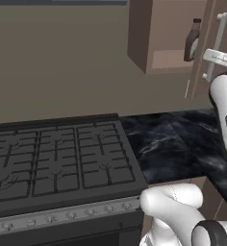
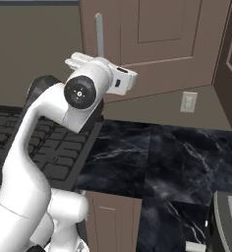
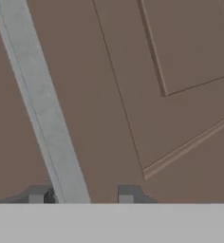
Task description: The dining table condiment station is running low on syrup bottle. Refill the condiment station by opening the cabinet and taking the syrup bottle from the cabinet and placing it on the dining table.
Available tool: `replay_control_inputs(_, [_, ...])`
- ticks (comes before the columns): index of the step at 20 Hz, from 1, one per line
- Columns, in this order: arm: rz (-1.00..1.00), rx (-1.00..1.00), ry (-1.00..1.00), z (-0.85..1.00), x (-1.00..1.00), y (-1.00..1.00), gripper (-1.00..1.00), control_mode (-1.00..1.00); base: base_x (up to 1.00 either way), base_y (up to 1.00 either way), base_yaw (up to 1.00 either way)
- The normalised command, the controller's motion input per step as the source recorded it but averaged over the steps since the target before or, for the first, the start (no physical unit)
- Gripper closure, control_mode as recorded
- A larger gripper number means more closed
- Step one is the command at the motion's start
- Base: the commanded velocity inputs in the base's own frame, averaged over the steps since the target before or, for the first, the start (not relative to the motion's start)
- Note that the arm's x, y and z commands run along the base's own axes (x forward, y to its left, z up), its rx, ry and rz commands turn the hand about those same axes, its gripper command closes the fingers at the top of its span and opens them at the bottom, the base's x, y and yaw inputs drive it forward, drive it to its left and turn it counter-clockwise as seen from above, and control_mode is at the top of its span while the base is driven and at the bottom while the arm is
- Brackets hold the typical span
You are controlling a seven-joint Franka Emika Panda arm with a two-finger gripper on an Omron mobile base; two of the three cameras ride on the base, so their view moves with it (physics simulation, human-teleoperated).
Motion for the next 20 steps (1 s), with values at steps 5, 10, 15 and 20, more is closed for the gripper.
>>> replay_control_inputs(5, [0.00, -0.01, 0.05, -0.52, -0.74, 0.00, -1.00, -1.00, 0.00, 0.00, 0.00])
replay_control_inputs(10, [0.00, -0.11, -0.16, 0.57, -0.90, 0.10, -1.00, -1.00, 0.00, 0.00, 0.00])
replay_control_inputs(15, [-0.09, -0.37, 0.04, 0.36, 0.04, 0.91, -1.00, -1.00, 0.00, 0.00, 0.00])
replay_control_inputs(20, [-0.23, -0.36, 0.13, 0.00, 0.30, 0.83, -1.00, -1.00, 0.00, 0.00, 0.00])
